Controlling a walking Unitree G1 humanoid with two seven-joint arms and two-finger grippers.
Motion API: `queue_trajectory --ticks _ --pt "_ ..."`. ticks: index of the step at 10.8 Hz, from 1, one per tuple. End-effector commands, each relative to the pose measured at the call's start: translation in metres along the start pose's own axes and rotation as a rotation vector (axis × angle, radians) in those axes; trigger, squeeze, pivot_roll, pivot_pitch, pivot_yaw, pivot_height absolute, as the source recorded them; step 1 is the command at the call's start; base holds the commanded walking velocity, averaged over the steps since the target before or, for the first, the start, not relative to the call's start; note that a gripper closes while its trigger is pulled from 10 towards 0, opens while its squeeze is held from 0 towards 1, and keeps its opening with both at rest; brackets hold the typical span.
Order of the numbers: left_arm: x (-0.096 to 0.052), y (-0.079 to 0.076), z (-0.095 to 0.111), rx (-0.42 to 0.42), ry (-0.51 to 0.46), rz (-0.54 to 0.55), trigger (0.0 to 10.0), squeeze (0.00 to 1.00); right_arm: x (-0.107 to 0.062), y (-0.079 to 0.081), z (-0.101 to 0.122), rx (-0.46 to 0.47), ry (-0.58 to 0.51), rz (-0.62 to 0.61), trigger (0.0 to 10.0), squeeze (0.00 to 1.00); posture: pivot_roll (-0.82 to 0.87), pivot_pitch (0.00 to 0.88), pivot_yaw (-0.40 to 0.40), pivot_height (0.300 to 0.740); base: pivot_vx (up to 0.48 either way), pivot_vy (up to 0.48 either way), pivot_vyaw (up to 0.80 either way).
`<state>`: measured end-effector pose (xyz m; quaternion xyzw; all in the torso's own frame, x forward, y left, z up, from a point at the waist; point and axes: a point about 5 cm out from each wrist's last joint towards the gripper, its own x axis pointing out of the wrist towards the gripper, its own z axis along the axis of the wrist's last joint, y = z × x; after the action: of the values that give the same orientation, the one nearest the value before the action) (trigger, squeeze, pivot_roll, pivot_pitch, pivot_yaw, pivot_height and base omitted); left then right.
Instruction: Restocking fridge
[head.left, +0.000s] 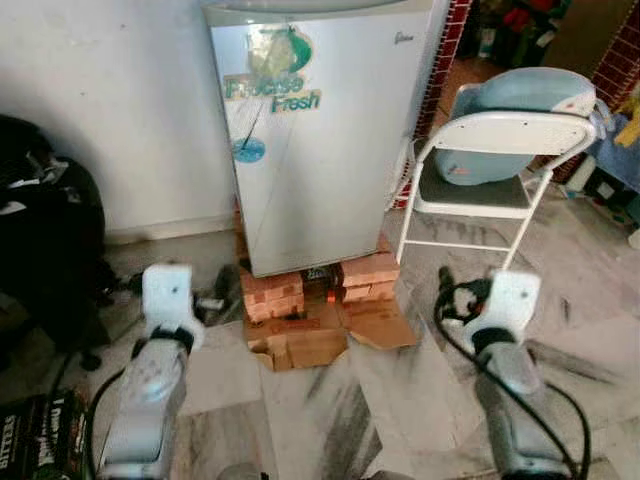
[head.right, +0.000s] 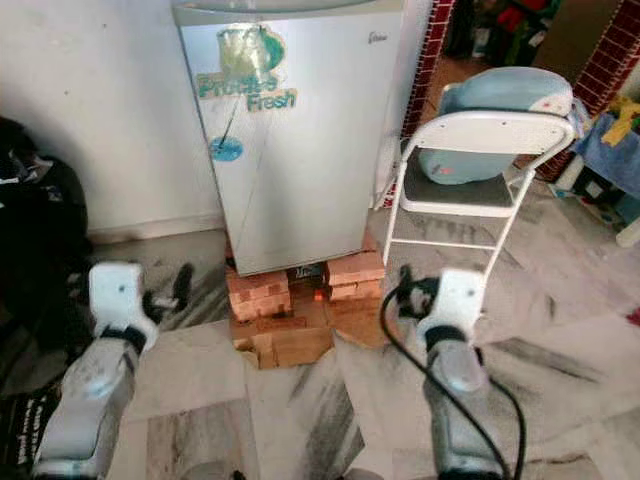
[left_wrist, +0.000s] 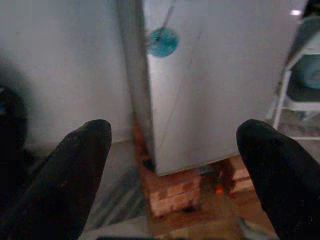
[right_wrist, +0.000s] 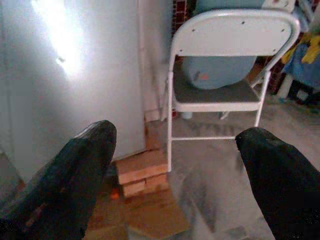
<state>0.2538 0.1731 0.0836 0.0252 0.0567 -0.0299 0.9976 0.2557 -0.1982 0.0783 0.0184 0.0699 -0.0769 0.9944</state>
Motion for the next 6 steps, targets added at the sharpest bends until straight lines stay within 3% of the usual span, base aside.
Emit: queue_trajectory --ticks 1,2,4,6 --pt "0.001 0.002 -0.002 -0.013 0.027 0.000 10.0 0.00 0.005 -0.002 0.007 -0.035 -0.026 0.018 10.0 0.00 0.05 0.000 -0.001 0.740 0.000 0.000 0.00" --pt "0.000 0.003 -0.004 -0.040 0.037 0.014 10.0 0.00 0.008 -0.005 0.009 -0.043 -0.034 0.020 10.0 0.00 0.05 0.000 -0.003 0.740 0.000 0.000 -0.41" --pt "-0.007 0.001 -0.007 -0.017 0.025 0.033 10.0 0.00 0.014 -0.011 0.013 -0.048 -0.039 0.003 10.0 0.00 0.06 0.000 -0.018 0.740 0.000 0.000 -0.41" --pt "-0.007 0.000 -0.010 -0.022 0.043 0.002 10.0 0.00 0.016 -0.002 0.013 -0.066 -0.043 0.047 10.0 0.00 0.06 0.000 -0.017 0.740 0.000 0.124 -0.50"
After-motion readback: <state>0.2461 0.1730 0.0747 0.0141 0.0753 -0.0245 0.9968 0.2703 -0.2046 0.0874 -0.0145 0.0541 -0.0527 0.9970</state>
